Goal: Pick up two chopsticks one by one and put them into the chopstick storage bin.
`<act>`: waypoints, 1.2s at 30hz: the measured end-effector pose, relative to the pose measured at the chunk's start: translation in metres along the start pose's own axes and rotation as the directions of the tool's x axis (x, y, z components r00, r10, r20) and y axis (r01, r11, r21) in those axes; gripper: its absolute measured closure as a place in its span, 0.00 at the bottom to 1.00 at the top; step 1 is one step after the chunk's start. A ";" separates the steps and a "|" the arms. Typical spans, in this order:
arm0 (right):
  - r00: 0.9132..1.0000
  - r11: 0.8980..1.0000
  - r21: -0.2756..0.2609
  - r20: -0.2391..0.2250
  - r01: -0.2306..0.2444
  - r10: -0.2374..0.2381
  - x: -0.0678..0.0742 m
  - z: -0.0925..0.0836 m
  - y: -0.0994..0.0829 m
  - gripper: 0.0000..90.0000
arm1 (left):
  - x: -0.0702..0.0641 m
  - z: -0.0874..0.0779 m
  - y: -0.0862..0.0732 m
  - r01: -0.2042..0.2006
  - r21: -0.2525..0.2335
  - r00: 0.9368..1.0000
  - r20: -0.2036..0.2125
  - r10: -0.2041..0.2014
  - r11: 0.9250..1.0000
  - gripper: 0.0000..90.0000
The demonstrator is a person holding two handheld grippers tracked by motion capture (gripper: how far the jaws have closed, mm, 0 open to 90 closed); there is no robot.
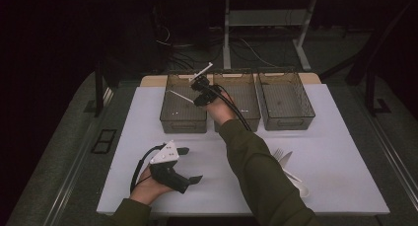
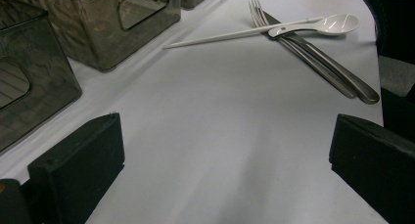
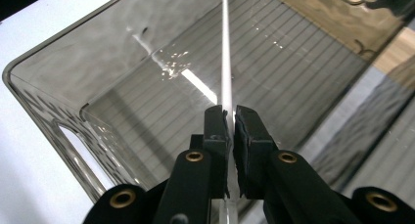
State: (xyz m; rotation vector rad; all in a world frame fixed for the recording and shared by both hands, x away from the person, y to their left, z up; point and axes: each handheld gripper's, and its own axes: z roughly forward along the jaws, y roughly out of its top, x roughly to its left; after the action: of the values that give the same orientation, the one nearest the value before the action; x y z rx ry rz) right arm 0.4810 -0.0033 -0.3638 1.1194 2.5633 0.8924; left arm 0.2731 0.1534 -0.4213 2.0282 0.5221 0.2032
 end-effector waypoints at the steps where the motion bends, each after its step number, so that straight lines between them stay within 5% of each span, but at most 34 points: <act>1: 1.000 1.000 0.002 -0.003 0.000 0.000 0.002 0.002 0.000 0.93 | 0.000 0.000 0.000 0.000 0.003 1.000 0.001 0.000 1.000 0.00; 13: 0.999 1.000 0.023 -0.035 0.012 -0.011 0.008 0.011 -0.002 0.92 | 0.000 0.000 0.000 -0.002 0.005 1.000 0.005 0.002 1.000 0.00; 17: 0.999 1.000 0.003 -0.054 0.000 0.000 0.008 0.006 -0.002 0.82 | 0.000 0.000 0.000 0.002 0.003 1.000 0.004 -0.002 1.000 0.00; 19: 0.998 1.000 -0.029 -0.068 -0.008 0.006 0.006 -0.002 -0.001 0.69 | 0.001 0.000 0.000 0.003 0.002 1.000 0.003 -0.003 1.000 0.00; 25: 0.994 0.997 -0.075 -0.105 0.002 -0.010 0.002 -0.019 -0.005 0.52 | 0.001 -0.001 -0.001 0.004 0.003 1.000 0.001 -0.004 1.000 0.00; 36: 0.989 0.986 -0.159 -0.125 0.054 -0.075 -0.010 -0.068 -0.038 0.40 | 0.002 0.000 -0.001 -0.001 0.011 1.000 0.002 0.001 1.000 0.00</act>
State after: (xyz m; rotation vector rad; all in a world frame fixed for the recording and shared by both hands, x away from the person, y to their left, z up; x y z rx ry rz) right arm 0.4372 -0.0612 -0.3332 0.9580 2.5620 1.1631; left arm 0.2748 0.1551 -0.4223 2.0396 0.5223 0.1988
